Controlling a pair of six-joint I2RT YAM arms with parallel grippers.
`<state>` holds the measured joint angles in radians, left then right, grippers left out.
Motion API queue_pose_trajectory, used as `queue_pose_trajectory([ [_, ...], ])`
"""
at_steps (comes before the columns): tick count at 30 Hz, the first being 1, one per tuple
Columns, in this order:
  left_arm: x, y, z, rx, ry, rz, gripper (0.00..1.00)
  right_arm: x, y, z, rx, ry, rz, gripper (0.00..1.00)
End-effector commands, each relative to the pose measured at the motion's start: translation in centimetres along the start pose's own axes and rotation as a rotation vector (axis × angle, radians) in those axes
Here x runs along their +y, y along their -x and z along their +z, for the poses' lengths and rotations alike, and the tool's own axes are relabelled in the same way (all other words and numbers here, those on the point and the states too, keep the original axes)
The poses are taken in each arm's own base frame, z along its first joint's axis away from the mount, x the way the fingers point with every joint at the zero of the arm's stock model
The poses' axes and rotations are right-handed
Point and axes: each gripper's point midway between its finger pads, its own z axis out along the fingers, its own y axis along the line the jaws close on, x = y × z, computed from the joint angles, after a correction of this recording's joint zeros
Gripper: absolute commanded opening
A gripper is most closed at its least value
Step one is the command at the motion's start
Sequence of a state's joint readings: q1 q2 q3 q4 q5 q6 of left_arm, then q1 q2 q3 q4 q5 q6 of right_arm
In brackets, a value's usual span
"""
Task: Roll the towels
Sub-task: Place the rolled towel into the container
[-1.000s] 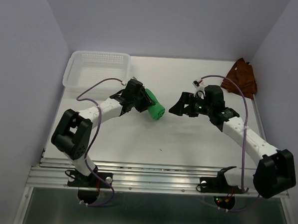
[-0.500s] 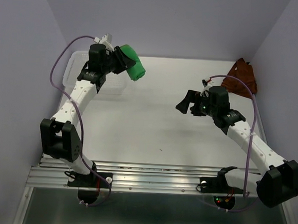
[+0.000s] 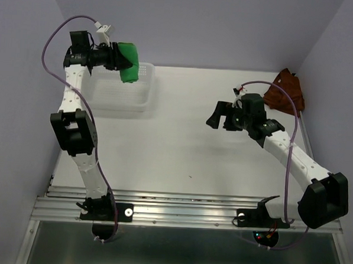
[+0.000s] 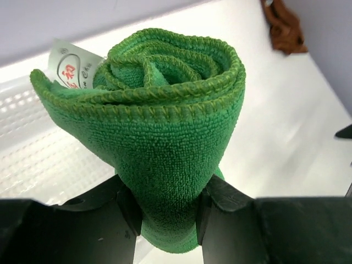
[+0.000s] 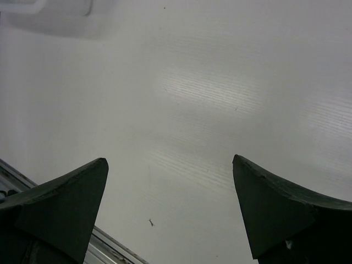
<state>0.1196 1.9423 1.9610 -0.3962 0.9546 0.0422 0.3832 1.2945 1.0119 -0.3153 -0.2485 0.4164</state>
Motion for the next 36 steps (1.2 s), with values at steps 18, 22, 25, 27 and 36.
queue_pose_trajectory([
  [18,7.4,-9.4,2.4,0.215,-0.153,-0.104,0.0,-2.5,0.4,1.4,0.029,-0.126,-0.033,1.0],
  [22,7.7,-10.5,4.3,0.245,-0.147,-0.1,0.0,-2.6,0.4,1.6,0.032,-0.131,-0.026,1.0],
  [25,7.8,-10.2,5.1,0.232,-0.163,-0.096,0.0,-2.7,0.5,1.8,0.034,-0.133,-0.024,1.0],
  [27,8.0,-10.1,5.5,0.226,-0.158,-0.109,0.0,-2.9,0.4,1.9,0.037,-0.141,-0.023,1.0],
  [36,8.9,-10.8,6.8,0.221,-0.166,-0.114,0.0,-3.6,0.1,2.3,0.049,-0.172,-0.016,1.0],
])
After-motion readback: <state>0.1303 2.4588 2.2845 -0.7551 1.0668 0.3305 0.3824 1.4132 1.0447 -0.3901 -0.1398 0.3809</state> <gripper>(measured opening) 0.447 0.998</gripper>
